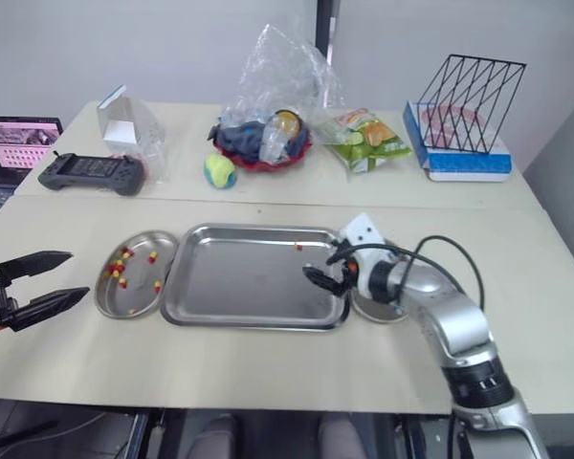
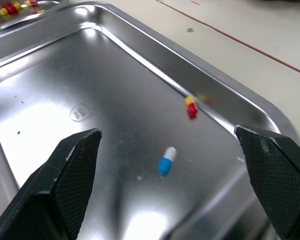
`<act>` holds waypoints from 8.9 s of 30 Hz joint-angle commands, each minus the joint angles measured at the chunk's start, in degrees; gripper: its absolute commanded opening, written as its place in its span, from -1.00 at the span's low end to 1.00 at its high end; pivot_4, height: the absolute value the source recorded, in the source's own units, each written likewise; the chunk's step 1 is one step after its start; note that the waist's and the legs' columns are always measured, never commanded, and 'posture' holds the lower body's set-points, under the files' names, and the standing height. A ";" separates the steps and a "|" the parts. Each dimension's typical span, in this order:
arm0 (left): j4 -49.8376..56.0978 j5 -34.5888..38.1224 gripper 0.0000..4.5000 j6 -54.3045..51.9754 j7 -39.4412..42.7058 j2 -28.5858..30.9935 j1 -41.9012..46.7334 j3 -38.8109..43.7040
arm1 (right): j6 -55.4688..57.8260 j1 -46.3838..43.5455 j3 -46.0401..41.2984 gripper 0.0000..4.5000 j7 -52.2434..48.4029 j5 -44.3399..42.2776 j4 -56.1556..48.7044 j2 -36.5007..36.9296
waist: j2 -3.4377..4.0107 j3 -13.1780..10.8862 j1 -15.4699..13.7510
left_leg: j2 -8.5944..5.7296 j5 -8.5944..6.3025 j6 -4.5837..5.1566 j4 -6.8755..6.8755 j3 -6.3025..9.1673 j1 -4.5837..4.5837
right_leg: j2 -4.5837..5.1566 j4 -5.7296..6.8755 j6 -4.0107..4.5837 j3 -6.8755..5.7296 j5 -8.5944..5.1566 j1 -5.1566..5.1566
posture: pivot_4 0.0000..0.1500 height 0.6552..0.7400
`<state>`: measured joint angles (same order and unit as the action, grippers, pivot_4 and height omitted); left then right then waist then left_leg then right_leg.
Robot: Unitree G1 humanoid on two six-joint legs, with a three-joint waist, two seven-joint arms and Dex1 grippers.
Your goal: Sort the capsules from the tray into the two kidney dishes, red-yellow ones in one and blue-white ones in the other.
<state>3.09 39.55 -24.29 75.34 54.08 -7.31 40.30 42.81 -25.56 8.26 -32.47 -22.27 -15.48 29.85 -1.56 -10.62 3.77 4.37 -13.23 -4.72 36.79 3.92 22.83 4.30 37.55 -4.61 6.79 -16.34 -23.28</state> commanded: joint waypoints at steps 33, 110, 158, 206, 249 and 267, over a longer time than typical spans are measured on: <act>2.42 0.63 1.00 2.93 -1.33 0.20 -0.82 1.02 | 5.22 -2.55 6.14 -0.99 6.59 10.65 1.92 -8.83 | -0.04 0.02 0.15 | 0.01 0.01 -0.02 -0.01 0.01 0.00 | -0.03 0.13 0.05 -0.02 -0.02 -0.08 | 1.00 0.74; -25.10 -4.62 1.00 15.11 -4.18 -1.13 13.56 -2.92 | -33.12 6.95 -35.57 0.98 -18.54 -4.92 35.92 14.37 | 0.01 0.00 0.15 | 0.03 0.02 -0.02 -0.01 -0.02 -0.20 | -0.07 0.16 0.09 0.01 -0.05 0.13 | 1.00 0.74; -41.23 -29.28 1.00 15.95 3.39 -26.60 66.60 -53.12 | -5.06 31.91 -42.35 0.98 -18.89 -25.61 -11.29 16.36 | 0.07 0.01 -2.62 | -0.24 0.06 -0.03 0.31 0.26 -0.07 | 0.02 0.08 0.01 -0.06 -0.08 0.36 | 1.00 0.74; -78.94 -52.13 0.21 35.20 -14.63 -47.58 80.40 -51.91 | -6.30 37.86 -43.34 1.00 -8.39 -25.43 -19.14 13.60 | 0.05 0.00 -1.70 | -0.54 0.21 0.16 0.24 0.65 -0.04 | 0.09 0.04 -0.14 -0.06 -0.17 0.63 | 1.00 0.74; -77.52 -49.27 -0.99 24.75 -6.51 -47.52 82.57 -46.79 | -5.89 34.37 -39.48 1.00 -7.84 -23.98 -18.07 15.02 | 0.05 0.00 -1.54 | -0.57 0.21 0.16 0.20 0.68 -0.40 | 0.08 0.00 -0.19 -0.04 -0.20 1.02 | 1.00 0.74; -47.64 -37.35 -0.99 8.52 4.70 -16.24 64.49 -37.01 | -7.61 23.24 -33.08 1.00 -20.33 -23.13 -5.22 21.08 | 0.14 0.00 -0.70 | -0.53 0.23 0.14 0.12 0.68 -0.45 | 0.10 0.07 -0.20 -0.03 -0.22 0.98 | 1.00 0.74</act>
<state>-50.76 -0.04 -12.93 78.91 33.74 60.15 0.61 37.13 -0.96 -24.24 -50.15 -46.02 -22.42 49.30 -1.43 -10.61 3.08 3.85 -13.00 -4.57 36.90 4.58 22.36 4.39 37.62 -4.81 6.78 -16.56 -22.31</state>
